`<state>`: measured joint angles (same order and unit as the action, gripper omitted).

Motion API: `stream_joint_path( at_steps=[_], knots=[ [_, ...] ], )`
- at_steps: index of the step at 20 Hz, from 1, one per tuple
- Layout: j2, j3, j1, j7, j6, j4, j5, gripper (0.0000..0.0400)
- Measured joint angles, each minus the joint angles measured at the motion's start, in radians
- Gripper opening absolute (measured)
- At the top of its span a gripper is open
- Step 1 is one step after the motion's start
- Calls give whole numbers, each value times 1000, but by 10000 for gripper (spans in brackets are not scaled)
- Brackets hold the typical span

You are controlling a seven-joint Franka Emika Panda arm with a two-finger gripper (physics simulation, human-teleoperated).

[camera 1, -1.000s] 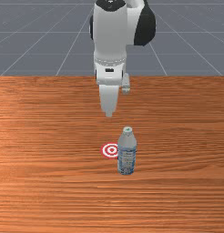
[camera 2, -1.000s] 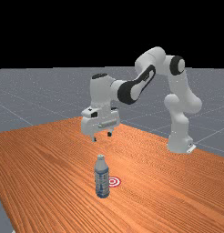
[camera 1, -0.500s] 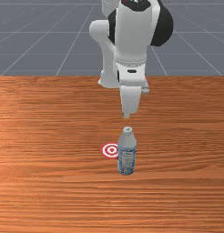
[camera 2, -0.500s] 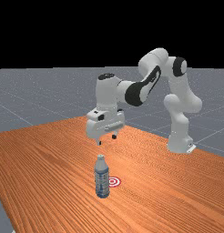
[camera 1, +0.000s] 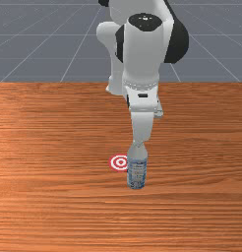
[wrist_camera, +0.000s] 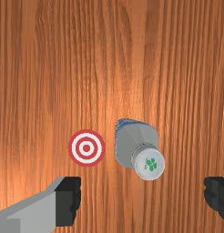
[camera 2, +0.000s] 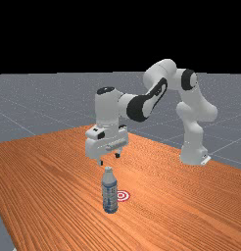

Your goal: Pick up the bottle and put it on the marker

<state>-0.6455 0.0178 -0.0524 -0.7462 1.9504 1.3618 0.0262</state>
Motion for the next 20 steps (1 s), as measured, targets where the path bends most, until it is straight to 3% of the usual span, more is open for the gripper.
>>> stream_joint_path(
  at_steps=[2,3,4,6,16,17,18,20],
  knots=[
    [-42,0,0,-1,9,-10,-1,400],
    [-137,2,0,-5,-129,-162,-5,400],
    [-87,1,1,-2,-17,-48,-2,400],
    [-50,-1,0,1,69,33,1,400],
    [-52,6,7,-9,31,7,-12,400],
    [-52,9,10,-13,32,7,-17,244],
    [-52,9,10,-14,33,7,-18,164],
    [-66,2,3,-4,-1,-26,-5,153]
  ],
)
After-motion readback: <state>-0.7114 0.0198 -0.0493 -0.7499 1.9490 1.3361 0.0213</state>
